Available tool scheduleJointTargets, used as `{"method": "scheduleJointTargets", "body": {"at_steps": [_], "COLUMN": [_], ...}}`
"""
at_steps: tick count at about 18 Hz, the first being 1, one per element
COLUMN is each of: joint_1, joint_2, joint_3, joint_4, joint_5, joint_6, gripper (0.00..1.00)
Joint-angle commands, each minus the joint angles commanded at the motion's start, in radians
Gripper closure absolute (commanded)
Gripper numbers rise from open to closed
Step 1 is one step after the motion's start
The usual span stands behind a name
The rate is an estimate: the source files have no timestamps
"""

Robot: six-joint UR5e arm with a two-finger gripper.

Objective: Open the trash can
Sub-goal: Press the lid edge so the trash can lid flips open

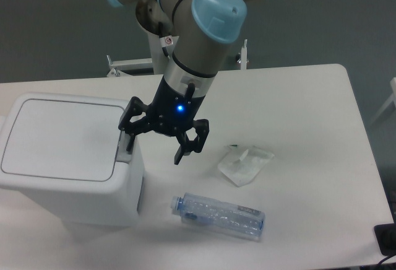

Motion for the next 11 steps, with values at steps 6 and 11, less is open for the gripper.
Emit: {"method": "scheduleJointTargets", "body": {"at_steps": [6,11], "joint_1": [0.000,0.003], "joint_2": [0.002,0.009], "joint_3": [0.002,0.011], "joint_4": [0.000,0.000], "joint_5": [0.000,-0.002], "joint_6": [0.002,0.002], "gripper": [0.00,0.00]}}
